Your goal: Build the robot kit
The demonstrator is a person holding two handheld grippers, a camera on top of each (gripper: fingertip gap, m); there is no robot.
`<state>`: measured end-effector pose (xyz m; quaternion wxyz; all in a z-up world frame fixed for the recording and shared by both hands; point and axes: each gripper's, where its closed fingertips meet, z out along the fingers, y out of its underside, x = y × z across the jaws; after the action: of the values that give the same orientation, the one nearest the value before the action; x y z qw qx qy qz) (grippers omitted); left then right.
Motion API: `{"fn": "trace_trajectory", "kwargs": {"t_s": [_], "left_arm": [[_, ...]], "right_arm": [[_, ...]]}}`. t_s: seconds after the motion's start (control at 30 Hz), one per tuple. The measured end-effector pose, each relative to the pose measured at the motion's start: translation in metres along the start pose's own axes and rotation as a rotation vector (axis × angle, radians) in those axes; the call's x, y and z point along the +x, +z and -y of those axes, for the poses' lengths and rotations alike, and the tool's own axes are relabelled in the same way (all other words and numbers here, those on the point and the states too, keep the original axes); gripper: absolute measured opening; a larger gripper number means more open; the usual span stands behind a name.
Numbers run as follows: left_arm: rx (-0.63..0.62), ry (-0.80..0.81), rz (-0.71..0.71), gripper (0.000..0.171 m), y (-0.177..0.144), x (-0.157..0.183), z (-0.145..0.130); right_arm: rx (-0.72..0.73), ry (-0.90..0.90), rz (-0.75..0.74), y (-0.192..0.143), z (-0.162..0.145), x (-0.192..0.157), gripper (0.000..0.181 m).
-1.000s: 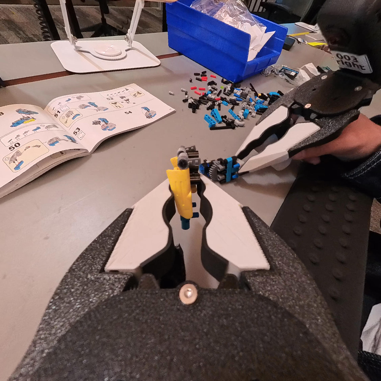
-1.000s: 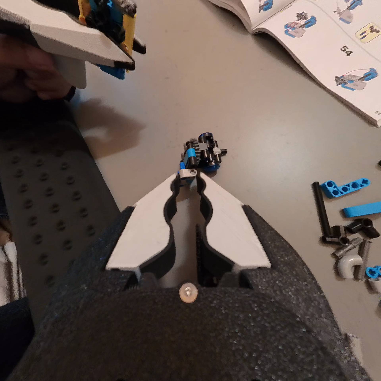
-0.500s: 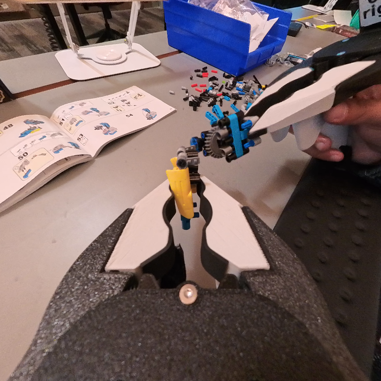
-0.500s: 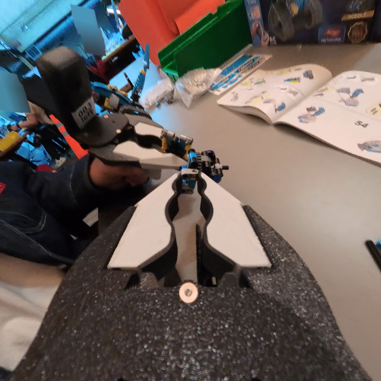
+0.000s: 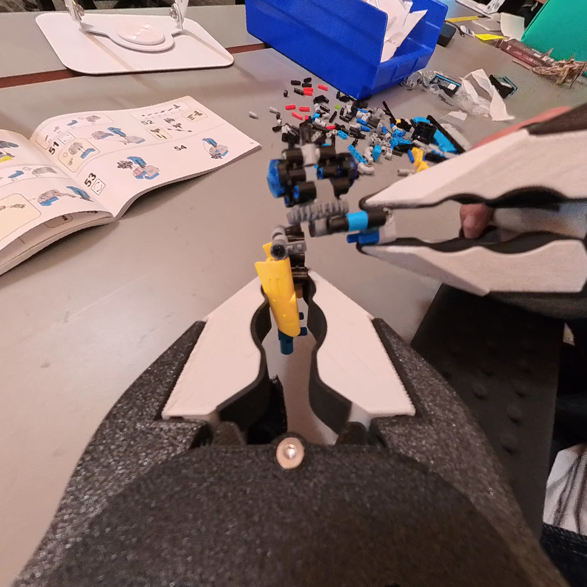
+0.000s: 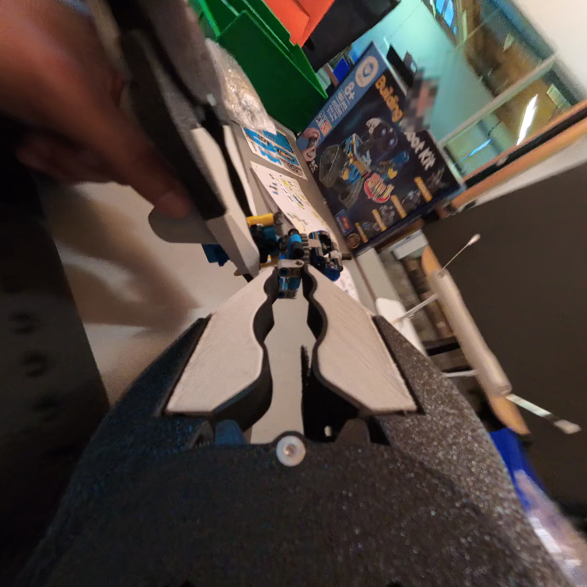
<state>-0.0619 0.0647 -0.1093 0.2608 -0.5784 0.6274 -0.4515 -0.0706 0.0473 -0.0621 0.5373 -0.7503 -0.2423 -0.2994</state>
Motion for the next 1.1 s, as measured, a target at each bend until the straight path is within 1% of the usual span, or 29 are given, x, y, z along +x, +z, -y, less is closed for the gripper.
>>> {"fn": "trace_trajectory", "kwargs": {"t_s": [0.07,0.1,0.23,0.33,0.4,0.5,0.6,0.7,0.83,1.0,1.1], "left_arm": [[-0.020,0.018,0.008,0.016,0.002,0.001,-0.003],[-0.032,0.028,0.018,0.016,0.003,0.000,-0.005],[-0.064,0.064,0.061,0.016,0.005,-0.004,-0.010],[-0.132,0.151,0.134,0.015,0.008,-0.011,-0.020],[-0.127,0.156,0.109,0.014,0.008,-0.007,-0.020],[-0.117,0.153,0.070,0.014,0.007,-0.004,-0.019],[-0.133,0.201,0.100,0.015,0.008,-0.007,-0.022],[-0.135,0.205,0.075,0.014,0.009,-0.004,-0.023],[-0.136,0.258,0.063,0.014,0.008,-0.002,-0.023],[-0.141,0.268,0.031,0.014,0.009,0.003,-0.025],[-0.166,0.277,0.044,0.014,0.011,0.001,-0.030]], "right_arm": [[-0.022,-0.149,-0.039,0.003,0.001,-0.005,0.014],[-0.044,-0.181,-0.041,0.006,-0.002,-0.008,0.013],[-0.076,-0.207,-0.047,0.008,-0.006,-0.010,0.013],[-0.115,-0.214,-0.019,0.013,-0.015,-0.016,0.014],[-0.096,-0.229,-0.024,0.012,-0.013,-0.016,0.014],[-0.068,-0.210,-0.009,0.010,-0.009,-0.018,0.014],[-0.071,-0.199,0.009,0.010,-0.012,-0.019,0.014],[-0.047,-0.119,0.057,0.009,-0.012,-0.021,0.015],[-0.004,-0.112,0.127,0.007,-0.010,-0.024,0.016],[0.041,0.000,0.221,0.003,-0.010,-0.024,0.015],[0.009,-0.045,0.219,0.005,-0.015,-0.028,0.015]]}}
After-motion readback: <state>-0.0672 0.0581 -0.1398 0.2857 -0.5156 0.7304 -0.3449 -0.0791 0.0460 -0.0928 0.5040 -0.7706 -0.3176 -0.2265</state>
